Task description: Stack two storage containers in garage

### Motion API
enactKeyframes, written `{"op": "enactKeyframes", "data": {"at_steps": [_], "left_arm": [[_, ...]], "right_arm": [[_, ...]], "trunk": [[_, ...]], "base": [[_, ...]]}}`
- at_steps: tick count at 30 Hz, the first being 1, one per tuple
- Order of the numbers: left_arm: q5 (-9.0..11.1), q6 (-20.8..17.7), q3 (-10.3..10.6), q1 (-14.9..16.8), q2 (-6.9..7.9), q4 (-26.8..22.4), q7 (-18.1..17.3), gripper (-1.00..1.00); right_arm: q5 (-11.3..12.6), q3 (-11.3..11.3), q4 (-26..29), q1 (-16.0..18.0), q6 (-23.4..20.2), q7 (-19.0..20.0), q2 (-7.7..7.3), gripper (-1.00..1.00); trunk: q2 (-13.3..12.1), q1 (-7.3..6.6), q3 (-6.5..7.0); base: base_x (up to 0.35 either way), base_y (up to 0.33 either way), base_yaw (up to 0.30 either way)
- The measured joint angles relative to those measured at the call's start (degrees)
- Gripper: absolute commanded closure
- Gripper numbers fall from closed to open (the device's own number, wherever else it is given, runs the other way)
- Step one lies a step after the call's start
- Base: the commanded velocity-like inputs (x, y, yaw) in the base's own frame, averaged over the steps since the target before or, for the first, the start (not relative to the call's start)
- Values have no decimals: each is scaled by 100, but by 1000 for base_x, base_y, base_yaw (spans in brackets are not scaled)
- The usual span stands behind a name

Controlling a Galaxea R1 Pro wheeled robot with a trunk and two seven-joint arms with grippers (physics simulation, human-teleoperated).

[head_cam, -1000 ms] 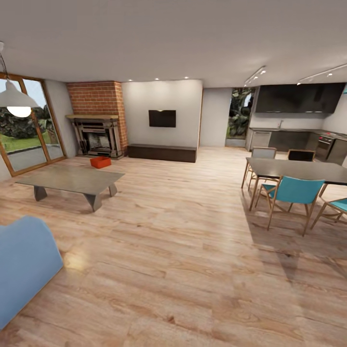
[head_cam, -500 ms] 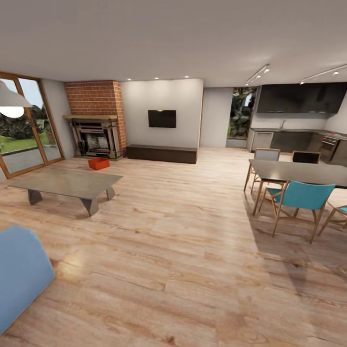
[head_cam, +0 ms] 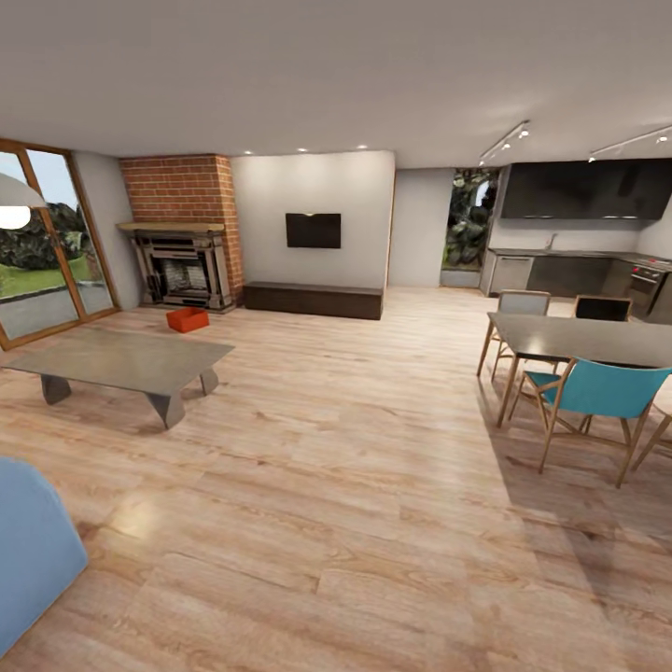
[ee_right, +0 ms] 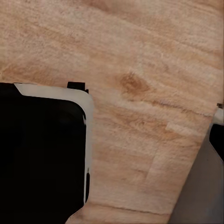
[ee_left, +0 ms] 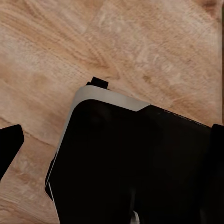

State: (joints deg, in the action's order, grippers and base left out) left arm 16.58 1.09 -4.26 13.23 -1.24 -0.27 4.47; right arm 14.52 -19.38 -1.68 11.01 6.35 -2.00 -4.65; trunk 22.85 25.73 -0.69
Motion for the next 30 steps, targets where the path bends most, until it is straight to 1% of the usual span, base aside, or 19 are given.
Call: {"op": "enactKeyframes", "data": {"at_steps": [11,18,30], "left_arm": [[6,24,1,1,-5,-1,7,-100],[8,24,1,1,-6,-1,7,-100],[12,66,1,-1,-6,-2,8,-100]], "right_arm": [[0,2,0,0,-12,0,9,-100],[-24,11,8,0,-8,1,161,-100],[-28,14,9,0,-8,1,182,-100]], "trunk": [[0,0,0],[0,0,0],[0,0,0]], "base": [[324,0,0],[324,0,0],[324,0,0]]}}
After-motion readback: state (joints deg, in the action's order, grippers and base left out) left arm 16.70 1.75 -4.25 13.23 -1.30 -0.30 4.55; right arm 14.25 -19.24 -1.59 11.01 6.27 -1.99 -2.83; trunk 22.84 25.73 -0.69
